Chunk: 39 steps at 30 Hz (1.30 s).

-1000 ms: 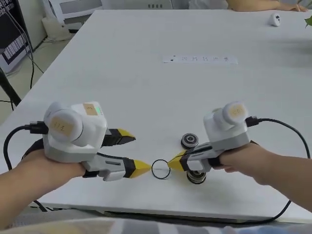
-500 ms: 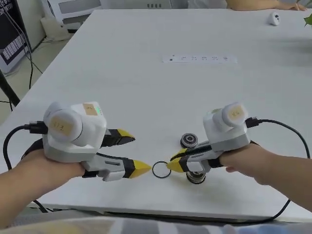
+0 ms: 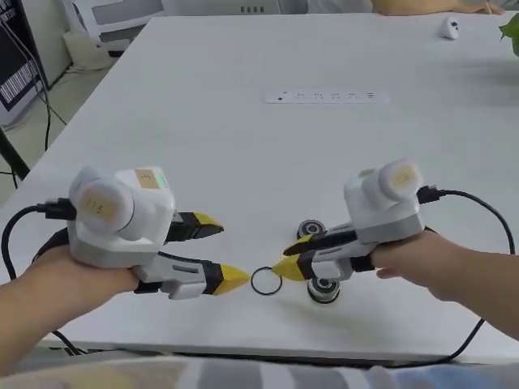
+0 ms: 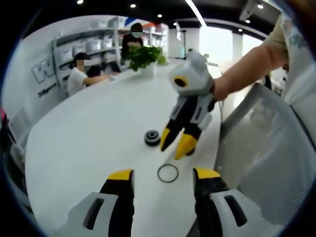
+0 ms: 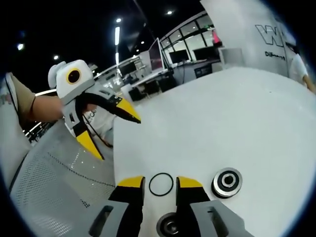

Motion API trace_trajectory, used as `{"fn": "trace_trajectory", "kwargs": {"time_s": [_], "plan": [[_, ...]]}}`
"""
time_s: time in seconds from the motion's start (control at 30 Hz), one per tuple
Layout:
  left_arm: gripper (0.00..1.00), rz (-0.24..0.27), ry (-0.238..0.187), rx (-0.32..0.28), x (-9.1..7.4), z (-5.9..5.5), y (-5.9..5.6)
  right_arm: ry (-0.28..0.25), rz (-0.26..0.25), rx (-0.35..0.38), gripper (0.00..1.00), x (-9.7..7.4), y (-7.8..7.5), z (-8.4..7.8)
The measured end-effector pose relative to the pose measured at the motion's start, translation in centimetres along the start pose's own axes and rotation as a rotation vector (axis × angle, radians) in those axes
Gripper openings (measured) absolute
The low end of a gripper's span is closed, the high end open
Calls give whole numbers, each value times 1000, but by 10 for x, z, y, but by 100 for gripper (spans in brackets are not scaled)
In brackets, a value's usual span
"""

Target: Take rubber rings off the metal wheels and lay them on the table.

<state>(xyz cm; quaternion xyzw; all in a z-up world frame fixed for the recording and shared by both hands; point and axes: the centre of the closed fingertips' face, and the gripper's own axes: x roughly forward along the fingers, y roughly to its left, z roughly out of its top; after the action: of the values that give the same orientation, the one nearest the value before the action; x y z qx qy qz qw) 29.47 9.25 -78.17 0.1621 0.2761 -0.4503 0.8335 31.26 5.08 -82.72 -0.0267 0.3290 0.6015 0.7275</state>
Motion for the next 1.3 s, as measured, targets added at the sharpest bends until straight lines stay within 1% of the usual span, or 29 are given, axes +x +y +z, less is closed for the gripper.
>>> {"fn": "trace_trajectory", "kwargs": {"time_s": [0.17,0.33,0.47,0.6,0.7,0.93,1.2,1.3], "plan": [[49,-11,5,10,3,4,-2,-25,-9,-5,22,-10,-1,5],[49,-25,7,17,8,9,-4,-45,-23,0,23,-22,-4,4],[49,-50,21,19,16,9,-9,-40,-38,5,23,-30,-8,-2],[49,-80,25,25,27,13,-16,-49,-53,15,24,-39,-12,-6],[49,-97,36,40,33,14,-20,-40,-65,14,24,-43,-15,-12],[48,-121,36,42,48,19,-21,-41,-79,23,24,-51,-17,-21],[47,-149,61,43,65,14,-26,-37,-93,44,24,-57,-19,-36],[47,-158,68,46,69,12,-29,-31,-95,46,24,-58,-16,-41]]}}
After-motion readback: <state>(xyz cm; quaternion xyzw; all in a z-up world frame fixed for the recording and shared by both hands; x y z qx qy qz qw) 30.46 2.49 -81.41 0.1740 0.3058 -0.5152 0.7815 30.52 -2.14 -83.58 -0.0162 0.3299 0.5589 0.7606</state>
